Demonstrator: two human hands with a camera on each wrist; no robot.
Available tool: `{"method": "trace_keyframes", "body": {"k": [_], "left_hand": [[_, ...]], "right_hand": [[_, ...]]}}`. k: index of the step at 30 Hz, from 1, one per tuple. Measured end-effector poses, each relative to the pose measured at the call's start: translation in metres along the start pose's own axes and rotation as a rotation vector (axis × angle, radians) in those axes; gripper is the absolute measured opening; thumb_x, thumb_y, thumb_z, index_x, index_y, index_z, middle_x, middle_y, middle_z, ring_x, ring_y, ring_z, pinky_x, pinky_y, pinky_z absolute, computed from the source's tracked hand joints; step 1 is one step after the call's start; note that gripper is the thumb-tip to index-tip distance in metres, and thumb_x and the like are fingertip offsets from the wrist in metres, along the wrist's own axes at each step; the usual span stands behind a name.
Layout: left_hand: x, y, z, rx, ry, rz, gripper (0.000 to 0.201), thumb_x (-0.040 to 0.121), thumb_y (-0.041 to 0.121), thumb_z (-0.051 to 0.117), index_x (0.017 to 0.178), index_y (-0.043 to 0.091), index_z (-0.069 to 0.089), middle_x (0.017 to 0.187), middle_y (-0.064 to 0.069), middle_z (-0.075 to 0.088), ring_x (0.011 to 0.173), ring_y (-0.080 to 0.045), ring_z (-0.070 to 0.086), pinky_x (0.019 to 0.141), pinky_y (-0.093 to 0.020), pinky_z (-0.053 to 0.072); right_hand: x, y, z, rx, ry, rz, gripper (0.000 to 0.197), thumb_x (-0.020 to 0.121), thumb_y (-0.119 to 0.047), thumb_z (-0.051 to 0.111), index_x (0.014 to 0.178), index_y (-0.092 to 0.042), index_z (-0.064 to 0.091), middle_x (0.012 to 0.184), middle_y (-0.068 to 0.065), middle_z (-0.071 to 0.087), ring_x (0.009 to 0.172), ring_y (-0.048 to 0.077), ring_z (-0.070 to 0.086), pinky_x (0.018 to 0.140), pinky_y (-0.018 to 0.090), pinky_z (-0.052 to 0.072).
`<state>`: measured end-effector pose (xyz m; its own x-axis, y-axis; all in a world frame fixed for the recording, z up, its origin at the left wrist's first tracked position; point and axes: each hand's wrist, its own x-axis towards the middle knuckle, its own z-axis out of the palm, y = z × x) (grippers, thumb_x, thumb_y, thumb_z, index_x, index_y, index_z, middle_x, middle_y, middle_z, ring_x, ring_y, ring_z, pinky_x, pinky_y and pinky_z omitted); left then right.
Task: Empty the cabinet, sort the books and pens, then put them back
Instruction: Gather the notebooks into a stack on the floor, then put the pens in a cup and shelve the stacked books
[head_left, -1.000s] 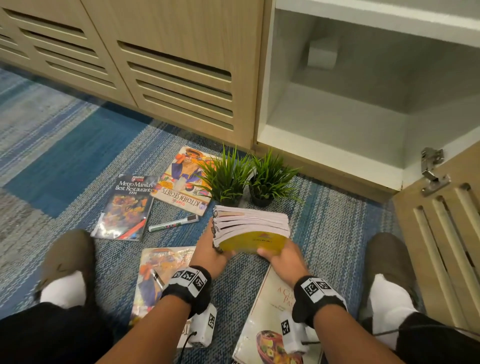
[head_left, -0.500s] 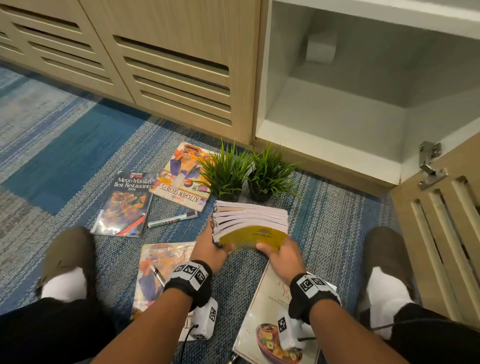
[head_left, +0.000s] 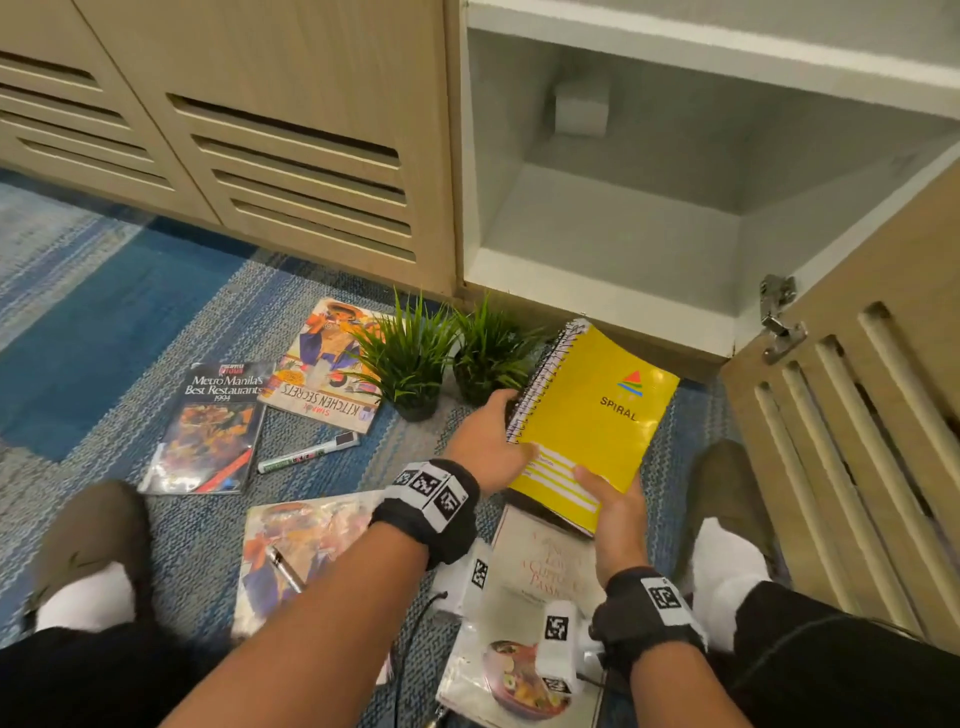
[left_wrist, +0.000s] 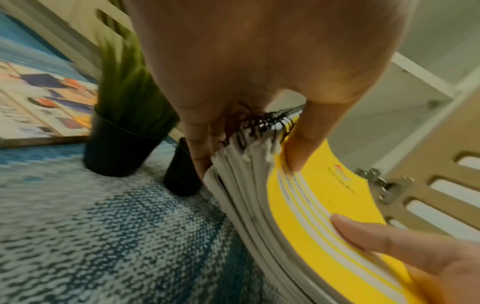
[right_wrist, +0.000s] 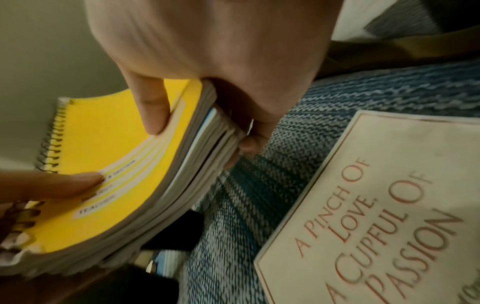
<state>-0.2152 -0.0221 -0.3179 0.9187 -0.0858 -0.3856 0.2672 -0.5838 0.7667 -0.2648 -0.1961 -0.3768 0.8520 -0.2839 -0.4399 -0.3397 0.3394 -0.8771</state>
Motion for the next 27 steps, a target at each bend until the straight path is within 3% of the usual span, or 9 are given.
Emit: {"method": "trace_keyframes", "body": {"k": [5,8,12,13,16,18,21,24,27], "left_hand": [[0.025,0.009,0.041,0.106,-0.102,-0.098,0.068,0.082,0.046,0.061,0.140,0.023,0.034,0.129,-0.006,0.061,0.114,-0.030,0.059,0.097,-0.045,0.049],[0.044,0.006,0.056,0.060,-0.095,-0.199,0.061,0.087,0.035,0.064,0.140,0.017,0.037,0.133,-0.006,0.058,0.119,-0.030,0.056,0.099,-0.036,0.045],[0.066,0.001,0.068,-0.015,-0.058,-0.217,0.054,0.090,0.029,0.065,0.137,0.017,0.040,0.131,-0.004,0.060,0.115,-0.025,0.058,0.096,-0.032,0.044],[0.070,0.000,0.070,-0.031,-0.051,-0.219,0.055,0.091,0.028,0.065,0.137,0.016,0.039,0.131,-0.004,0.059,0.115,-0.025,0.058,0.093,-0.030,0.043],[0.077,-0.001,0.072,0.016,-0.047,-0.221,0.056,0.092,0.028,0.065,0.139,0.012,0.040,0.134,-0.008,0.057,0.121,-0.027,0.055,0.092,-0.029,0.041],[0.079,-0.004,0.071,0.086,-0.043,-0.189,0.050,0.090,0.032,0.067,0.132,0.011,0.049,0.130,-0.008,0.061,0.120,-0.028,0.057,0.094,-0.032,0.044],[0.078,-0.009,0.069,0.084,-0.070,-0.156,0.047,0.086,0.036,0.070,0.126,0.015,0.057,0.123,-0.006,0.066,0.115,-0.027,0.061,0.096,-0.035,0.048],[0.067,-0.005,0.059,0.077,-0.097,-0.118,0.052,0.085,0.033,0.071,0.132,0.019,0.054,0.128,-0.005,0.064,0.118,-0.027,0.059,0.101,-0.036,0.046],[0.048,-0.006,0.050,0.111,-0.114,-0.135,0.060,0.089,0.026,0.067,0.143,0.014,0.043,0.140,-0.008,0.055,0.127,-0.026,0.053,0.104,-0.031,0.040]], "right_hand": [[0.033,-0.004,-0.032,-0.133,0.128,0.100,0.038,0.072,-0.006,0.080,0.106,-0.017,0.067,0.109,0.008,0.074,0.103,0.034,0.069,0.093,0.047,0.055],[0.060,-0.001,-0.041,-0.278,0.105,0.167,0.055,0.060,-0.021,0.083,0.112,-0.015,0.068,0.110,0.006,0.075,0.102,0.031,0.070,0.098,0.050,0.053],[0.090,0.003,-0.046,-0.386,0.083,0.169,0.048,0.077,-0.023,0.080,0.121,-0.019,0.063,0.117,0.003,0.072,0.105,0.029,0.068,0.098,0.046,0.052],[0.095,0.003,-0.045,-0.426,0.091,0.164,0.047,0.082,-0.026,0.078,0.124,-0.018,0.061,0.120,0.005,0.070,0.107,0.029,0.067,0.091,0.042,0.055],[0.105,0.009,-0.041,-0.595,0.113,0.207,0.063,0.080,-0.041,0.077,0.135,-0.017,0.054,0.129,0.007,0.064,0.106,0.031,0.066,0.049,0.027,0.053],[0.108,0.012,-0.040,-0.669,0.123,0.226,0.065,0.081,-0.041,0.076,0.136,-0.016,0.052,0.127,0.007,0.063,0.095,0.028,0.067,0.041,0.026,0.052],[0.112,0.014,-0.040,-0.704,0.133,0.226,0.066,0.080,-0.042,0.078,0.135,-0.017,0.052,0.129,0.006,0.062,0.100,0.029,0.067,0.045,0.030,0.058],[0.108,0.015,-0.041,-0.715,0.152,0.212,0.076,0.073,-0.051,0.080,0.134,-0.015,0.055,0.135,0.008,0.060,0.109,0.031,0.066,0.052,0.038,0.062],[0.095,0.000,-0.037,-0.891,0.129,0.161,0.071,0.073,-0.064,0.073,0.124,-0.015,0.063,0.127,0.010,0.067,0.112,0.034,0.065,0.090,0.045,0.057]]}}
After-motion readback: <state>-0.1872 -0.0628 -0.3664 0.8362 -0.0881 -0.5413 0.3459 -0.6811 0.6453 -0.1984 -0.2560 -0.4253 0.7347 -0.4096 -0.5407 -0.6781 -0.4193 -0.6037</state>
